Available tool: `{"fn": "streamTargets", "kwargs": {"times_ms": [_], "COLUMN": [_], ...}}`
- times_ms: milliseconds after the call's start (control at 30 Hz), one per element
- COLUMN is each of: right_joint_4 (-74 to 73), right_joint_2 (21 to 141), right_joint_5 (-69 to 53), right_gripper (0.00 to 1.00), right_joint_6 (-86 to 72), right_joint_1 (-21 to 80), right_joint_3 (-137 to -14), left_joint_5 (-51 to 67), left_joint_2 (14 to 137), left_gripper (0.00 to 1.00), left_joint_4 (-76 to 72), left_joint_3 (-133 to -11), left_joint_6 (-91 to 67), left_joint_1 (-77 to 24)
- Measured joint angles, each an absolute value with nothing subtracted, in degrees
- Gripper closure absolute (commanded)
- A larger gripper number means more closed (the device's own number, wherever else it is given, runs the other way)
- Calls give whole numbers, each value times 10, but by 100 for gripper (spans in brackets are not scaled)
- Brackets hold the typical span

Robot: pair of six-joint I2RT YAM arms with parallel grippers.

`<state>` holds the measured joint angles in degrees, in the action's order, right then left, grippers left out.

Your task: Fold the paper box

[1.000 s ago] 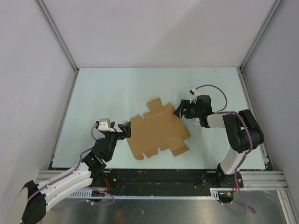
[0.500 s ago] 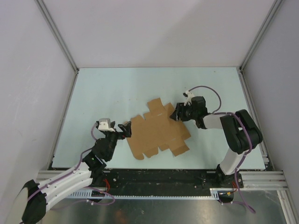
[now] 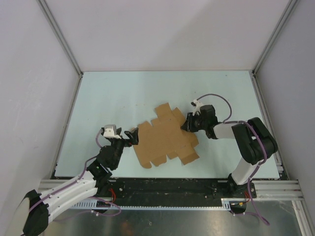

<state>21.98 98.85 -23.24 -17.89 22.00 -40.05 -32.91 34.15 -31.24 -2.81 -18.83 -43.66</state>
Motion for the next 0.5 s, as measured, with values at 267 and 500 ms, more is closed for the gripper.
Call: {"fn": "streamTargets", "kwargs": {"times_ms": [267, 500], "right_joint_4": [183, 150], "right_joint_2": [956, 900], "right_joint_5": [-189, -137], "right_gripper": [91, 98], "right_joint_6": [-152, -132], "right_joint_1": [260, 311], "right_joint_3": [-384, -376], "left_joint_5": [-319, -283], "left_joint_2": [321, 334], "left_gripper": [1, 11], "left_joint_4": [-314, -320], "left_joint_3": [-28, -30], "left_joint_6": [-188, -160], "left_joint_1": [-437, -437]}}
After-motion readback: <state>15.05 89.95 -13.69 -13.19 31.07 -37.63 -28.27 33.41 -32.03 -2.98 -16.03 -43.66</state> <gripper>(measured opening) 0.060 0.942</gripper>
